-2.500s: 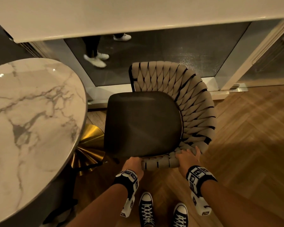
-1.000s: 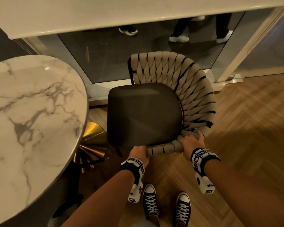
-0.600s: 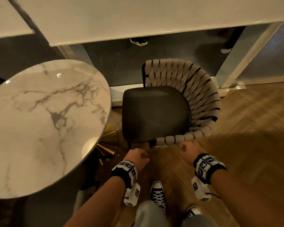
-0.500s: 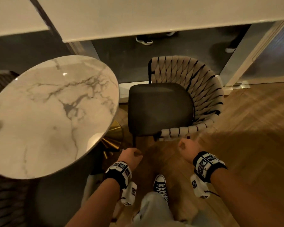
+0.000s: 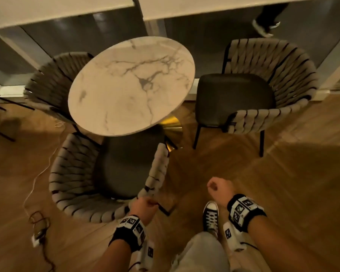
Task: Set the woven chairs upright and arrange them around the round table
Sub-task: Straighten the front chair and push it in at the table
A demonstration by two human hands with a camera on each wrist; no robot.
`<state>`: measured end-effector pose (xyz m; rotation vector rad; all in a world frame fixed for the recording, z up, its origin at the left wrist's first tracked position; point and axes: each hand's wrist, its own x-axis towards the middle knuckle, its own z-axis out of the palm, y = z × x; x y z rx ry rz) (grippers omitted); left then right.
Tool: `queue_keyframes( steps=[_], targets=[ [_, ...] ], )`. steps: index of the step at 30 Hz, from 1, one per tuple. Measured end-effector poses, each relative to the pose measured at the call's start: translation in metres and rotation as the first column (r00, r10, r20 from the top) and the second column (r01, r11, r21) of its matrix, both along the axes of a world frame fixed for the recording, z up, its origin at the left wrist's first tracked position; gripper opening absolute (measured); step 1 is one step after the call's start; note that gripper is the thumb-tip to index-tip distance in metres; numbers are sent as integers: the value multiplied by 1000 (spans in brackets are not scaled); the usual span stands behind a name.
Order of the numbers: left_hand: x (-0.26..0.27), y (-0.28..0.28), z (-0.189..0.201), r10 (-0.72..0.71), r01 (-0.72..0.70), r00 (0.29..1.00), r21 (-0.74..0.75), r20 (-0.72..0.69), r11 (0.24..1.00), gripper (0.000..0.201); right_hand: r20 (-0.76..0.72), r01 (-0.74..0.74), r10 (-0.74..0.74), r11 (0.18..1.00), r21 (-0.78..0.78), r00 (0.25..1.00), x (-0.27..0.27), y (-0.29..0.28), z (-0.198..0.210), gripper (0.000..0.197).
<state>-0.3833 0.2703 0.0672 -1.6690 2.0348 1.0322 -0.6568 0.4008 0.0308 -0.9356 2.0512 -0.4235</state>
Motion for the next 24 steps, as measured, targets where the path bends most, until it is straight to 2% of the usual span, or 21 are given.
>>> queue_keyframes(
  steps=[3, 4, 10, 13, 16, 18, 21, 24],
  targets=[
    [40, 4, 9, 73, -71, 996, -53, 42, 996, 12, 27, -41, 41, 999, 3, 999, 47, -3, 8, 8],
    [53, 1, 12, 72, -69, 996, -66, 56, 995, 10, 19, -65, 65, 998, -5, 998, 61, -7, 10, 7],
    [110, -42, 6, 25, -12, 991, -97, 130, 995, 27, -96, -217, 214, 976, -29, 972, 138, -46, 27, 15],
    [145, -77, -3, -35, 54, 981, -93, 190, 994, 33, -195, -337, 329, 942, -6, 924, 185, -70, 31, 23],
    [189, -119, -18, -171, 204, 952, -110, 255, 973, 30, -292, -469, 454, 883, 20, 842, 236, -98, 27, 40],
    [225, -148, -30, -320, 361, 897, -87, 304, 929, 34, -339, -509, 492, 860, 43, 802, 275, -117, 16, 47],
    [283, -184, -46, -526, 557, 750, 45, 401, 829, 55, -379, -535, 562, 825, 184, 736, 332, -131, -4, 58],
    [337, -220, -57, -650, 700, 628, 56, 427, 712, 74, -363, -467, 574, 815, 342, 734, 381, -146, -23, 79]
  ],
)
